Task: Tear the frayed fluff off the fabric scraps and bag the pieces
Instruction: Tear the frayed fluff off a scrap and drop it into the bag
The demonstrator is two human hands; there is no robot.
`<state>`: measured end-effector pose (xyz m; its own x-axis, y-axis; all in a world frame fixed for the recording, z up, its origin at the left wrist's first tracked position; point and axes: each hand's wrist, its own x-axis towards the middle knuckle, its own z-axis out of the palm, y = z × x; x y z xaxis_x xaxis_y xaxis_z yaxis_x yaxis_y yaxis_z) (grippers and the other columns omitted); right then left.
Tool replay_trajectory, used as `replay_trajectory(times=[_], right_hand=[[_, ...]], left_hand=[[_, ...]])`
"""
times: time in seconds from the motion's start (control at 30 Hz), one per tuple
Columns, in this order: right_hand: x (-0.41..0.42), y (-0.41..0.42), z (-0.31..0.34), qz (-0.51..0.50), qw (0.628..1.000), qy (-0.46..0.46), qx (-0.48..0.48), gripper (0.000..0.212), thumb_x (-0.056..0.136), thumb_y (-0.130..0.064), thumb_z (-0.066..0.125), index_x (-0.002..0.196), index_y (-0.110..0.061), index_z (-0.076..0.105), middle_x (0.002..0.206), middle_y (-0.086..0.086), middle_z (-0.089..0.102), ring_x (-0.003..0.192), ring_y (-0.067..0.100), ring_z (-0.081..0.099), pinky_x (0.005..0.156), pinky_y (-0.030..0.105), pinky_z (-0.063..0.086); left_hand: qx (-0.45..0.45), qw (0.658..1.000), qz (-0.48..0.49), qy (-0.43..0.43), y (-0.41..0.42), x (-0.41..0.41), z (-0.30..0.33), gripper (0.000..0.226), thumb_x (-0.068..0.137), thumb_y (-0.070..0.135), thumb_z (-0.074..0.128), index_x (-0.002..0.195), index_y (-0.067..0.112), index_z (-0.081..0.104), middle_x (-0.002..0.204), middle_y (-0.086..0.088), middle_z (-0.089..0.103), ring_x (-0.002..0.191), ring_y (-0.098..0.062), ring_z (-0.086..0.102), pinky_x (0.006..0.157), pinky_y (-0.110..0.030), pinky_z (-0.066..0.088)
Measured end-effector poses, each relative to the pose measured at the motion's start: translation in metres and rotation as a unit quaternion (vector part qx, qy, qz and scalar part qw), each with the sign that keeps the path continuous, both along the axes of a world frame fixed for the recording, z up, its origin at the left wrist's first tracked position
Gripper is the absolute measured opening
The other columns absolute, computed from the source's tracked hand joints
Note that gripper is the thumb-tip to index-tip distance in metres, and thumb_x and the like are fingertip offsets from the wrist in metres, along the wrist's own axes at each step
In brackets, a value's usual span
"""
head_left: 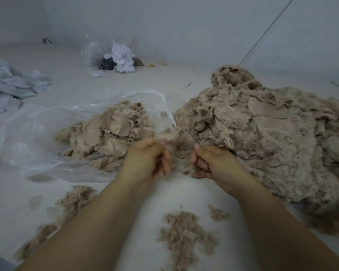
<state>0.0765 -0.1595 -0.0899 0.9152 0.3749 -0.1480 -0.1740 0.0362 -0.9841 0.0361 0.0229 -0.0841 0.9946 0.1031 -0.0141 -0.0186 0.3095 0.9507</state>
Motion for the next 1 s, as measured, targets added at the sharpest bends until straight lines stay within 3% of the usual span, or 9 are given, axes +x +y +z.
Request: replay_trajectory(times=[0.07, 0.13, 0.27, 0.37, 0.47, 0.53, 0.73, 0.87, 1.0], right_hand=[[0.001, 0.001, 0.000, -0.015, 1.000, 0.009, 0.000, 0.040, 0.100, -0.036, 0.049, 0.081, -0.007, 0.069, 0.049, -0.002, 0.040, 0.046, 0.010, 0.046, 0.054, 0.024, 0.054], [0.001, 0.000, 0.000, -0.022, 1.000, 0.010, -0.012, 0.040, 0.102, -0.036, 0.045, 0.094, -0.006, 0.071, 0.050, -0.002, 0.040, 0.046, 0.010, 0.047, 0.053, 0.024, 0.053], [0.003, -0.001, 0.000, -0.016, 1.000, 0.016, -0.004, 0.039, 0.105, -0.036, 0.040, 0.108, -0.011, 0.071, 0.051, -0.003, 0.042, 0.049, 0.011, 0.051, 0.054, 0.025, 0.053], [0.002, 0.000, 0.001, -0.026, 1.000, 0.011, -0.010, 0.040, 0.106, -0.034, 0.037, 0.108, -0.013, 0.071, 0.051, -0.004, 0.041, 0.047, 0.008, 0.047, 0.048, 0.023, 0.048], [0.001, 0.000, 0.002, -0.035, 0.999, 0.022, 0.012, 0.040, 0.106, -0.033, 0.037, 0.104, -0.013, 0.071, 0.052, -0.003, 0.040, 0.049, 0.008, 0.048, 0.053, 0.023, 0.052], [0.000, -0.001, 0.003, -0.035, 0.999, 0.027, 0.026, 0.040, 0.106, -0.032, 0.038, 0.105, -0.011, 0.071, 0.053, -0.003, 0.040, 0.051, 0.009, 0.051, 0.057, 0.024, 0.054], [0.003, 0.001, 0.002, -0.038, 0.998, 0.050, 0.022, 0.032, 0.104, -0.030, 0.043, 0.108, -0.009, 0.067, 0.051, -0.004, 0.044, 0.052, 0.008, 0.054, 0.061, 0.028, 0.058], [0.004, -0.001, -0.002, -0.029, 0.998, 0.044, 0.027, 0.026, 0.102, -0.027, 0.049, 0.107, -0.010, 0.069, 0.053, -0.005, 0.045, 0.054, 0.007, 0.052, 0.066, 0.030, 0.059], [0.004, -0.005, -0.003, 0.020, 0.999, 0.020, 0.018, 0.026, 0.100, -0.023, 0.052, 0.100, -0.016, 0.077, 0.056, -0.006, 0.043, 0.054, 0.004, 0.052, 0.067, 0.027, 0.057]], left_hand=[[-0.075, 0.994, 0.060, -0.043, 0.009, 0.011, 0.005, 0.021, 0.103, 0.004, 0.044, 0.119, 0.014, 0.053, 0.078, -0.013, 0.067, 0.045, -0.021, 0.058, 0.037, -0.024, 0.041], [-0.053, 0.996, 0.071, -0.013, 0.009, 0.015, 0.001, 0.035, 0.102, 0.003, 0.045, 0.127, 0.027, 0.041, 0.085, -0.013, 0.068, 0.048, -0.024, 0.059, 0.038, -0.027, 0.043], [0.299, 0.954, 0.023, 0.025, -0.014, 0.008, -0.015, 0.009, 0.090, 0.020, 0.070, 0.096, 0.013, 0.066, 0.064, -0.006, 0.063, 0.042, -0.012, 0.054, 0.037, -0.024, 0.040], [0.495, 0.868, -0.029, -0.021, -0.029, 0.008, -0.014, 0.044, 0.062, 0.063, 0.076, 0.079, 0.024, 0.063, 0.070, 0.004, 0.063, 0.059, -0.007, 0.058, 0.052, -0.031, 0.046], [0.609, 0.788, -0.025, -0.087, -0.036, 0.003, -0.016, 0.029, 0.073, 0.049, 0.075, 0.087, 0.027, 0.061, 0.076, 0.013, 0.057, 0.070, -0.010, 0.056, 0.057, -0.028, 0.046], [0.554, 0.825, -0.028, -0.110, -0.032, 0.001, -0.021, 0.006, 0.083, 0.026, 0.073, 0.087, 0.028, 0.069, 0.077, 0.010, 0.064, 0.073, -0.012, 0.060, 0.065, -0.032, 0.051], [0.304, 0.952, 0.007, -0.047, -0.015, -0.004, -0.018, 0.021, 0.089, 0.006, 0.069, 0.070, 0.014, 0.065, 0.048, 0.009, 0.049, 0.042, -0.007, 0.042, 0.048, -0.023, 0.038], [0.281, 0.958, -0.024, -0.044, -0.014, -0.010, -0.015, 0.023, 0.094, 0.004, 0.061, 0.073, 0.011, 0.061, 0.051, -0.006, 0.055, 0.039, -0.008, 0.046, 0.042, -0.018, 0.039], [0.223, 0.974, 0.010, -0.046, -0.018, -0.009, -0.014, 0.021, 0.098, 0.001, 0.055, 0.078, 0.007, 0.060, 0.080, -0.021, 0.068, 0.059, -0.027, 0.070, 0.058, -0.036, 0.058]])
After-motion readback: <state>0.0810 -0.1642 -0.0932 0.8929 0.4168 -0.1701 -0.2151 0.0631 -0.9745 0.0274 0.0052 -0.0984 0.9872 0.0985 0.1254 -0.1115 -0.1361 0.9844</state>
